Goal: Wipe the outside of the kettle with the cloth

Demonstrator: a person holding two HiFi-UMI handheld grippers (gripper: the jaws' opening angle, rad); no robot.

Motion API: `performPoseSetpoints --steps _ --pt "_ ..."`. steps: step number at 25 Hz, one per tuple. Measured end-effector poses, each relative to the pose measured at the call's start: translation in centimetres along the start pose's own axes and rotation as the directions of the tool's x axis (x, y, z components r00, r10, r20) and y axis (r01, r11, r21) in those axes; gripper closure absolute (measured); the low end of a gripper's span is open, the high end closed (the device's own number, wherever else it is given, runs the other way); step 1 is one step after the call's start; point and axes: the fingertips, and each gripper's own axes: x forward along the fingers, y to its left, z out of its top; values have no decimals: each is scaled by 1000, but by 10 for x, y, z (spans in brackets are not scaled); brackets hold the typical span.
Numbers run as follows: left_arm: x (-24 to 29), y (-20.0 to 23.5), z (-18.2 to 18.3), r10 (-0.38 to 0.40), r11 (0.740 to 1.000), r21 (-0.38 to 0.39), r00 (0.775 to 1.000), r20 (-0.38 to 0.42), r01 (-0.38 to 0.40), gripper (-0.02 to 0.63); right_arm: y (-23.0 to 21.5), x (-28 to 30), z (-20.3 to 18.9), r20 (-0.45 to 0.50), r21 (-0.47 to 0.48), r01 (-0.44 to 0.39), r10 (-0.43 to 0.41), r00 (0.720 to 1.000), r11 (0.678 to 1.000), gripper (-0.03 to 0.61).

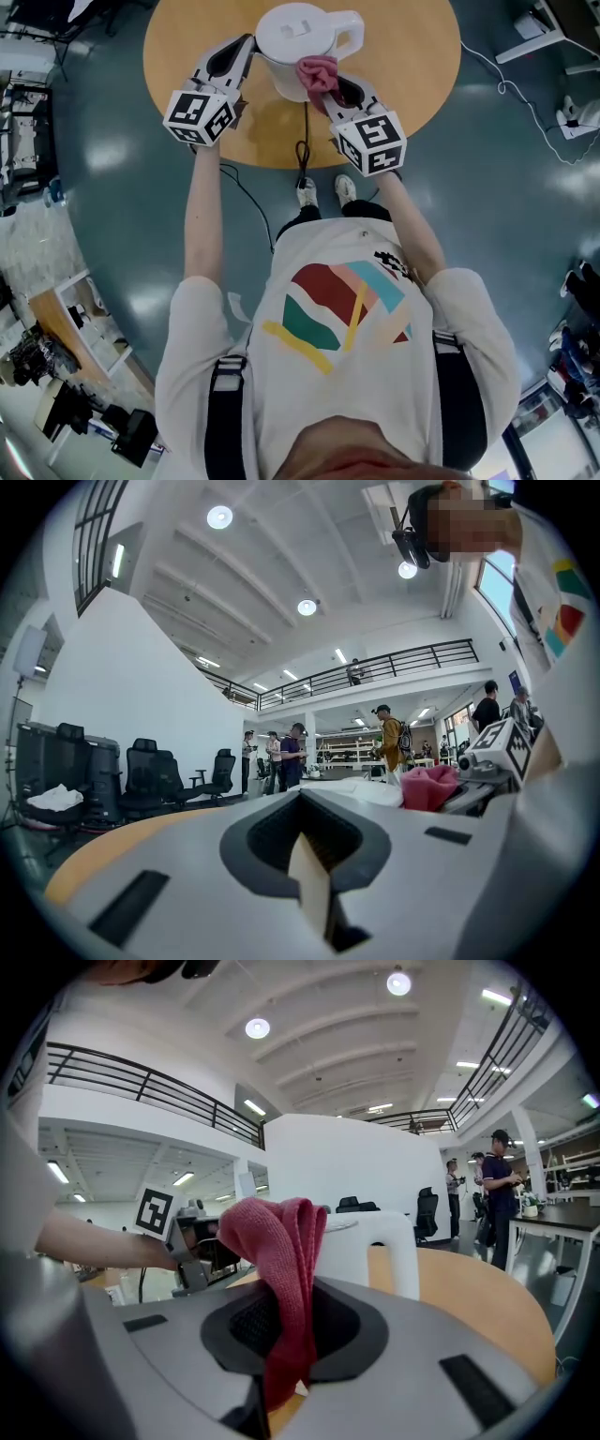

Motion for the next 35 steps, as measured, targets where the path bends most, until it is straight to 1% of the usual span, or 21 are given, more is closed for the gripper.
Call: performPoseSetpoints --steps 5,13,17,21,24,27,30,32,35 --pt "-1 -2 3 7 1000 1 1000 -4 -7 571 -38 -8 0 3 57 70 -70 998 996 531" --pt "1 -2 2 22 1000 -2 1000 -13 -22 571 -79 4 2 8 99 117 -118 993 988 532" --pt "2 -2 1 26 1000 2 999 -18 -26 571 -87 10 1 4 112 125 -126 992 986 532" --pt "0 -2 2 32 999 1 999 -12 -32 571 -87 7 -1 10 138 128 -131 991 982 531" --pt "0 -1 0 35 999 -4 999 -5 -35 571 -88 -9 -11 22 201 149 -157 987 968 531" --pt "0 0 -2 38 999 -10 999 -4 -38 571 -80 -31 -25 39 250 157 -172 984 955 531" --pt "2 3 -4 41 999 -10 999 5 -40 571 -53 -34 -41 54 248 132 -150 987 960 531" --pt "4 6 -6 38 999 -8 999 8 -38 571 -27 -23 -55 51 220 94 -108 993 971 532" --pt "6 3 -8 16 1000 5 1000 -7 -16 571 20 -3 -80 13 127 17 -19 1000 992 531"
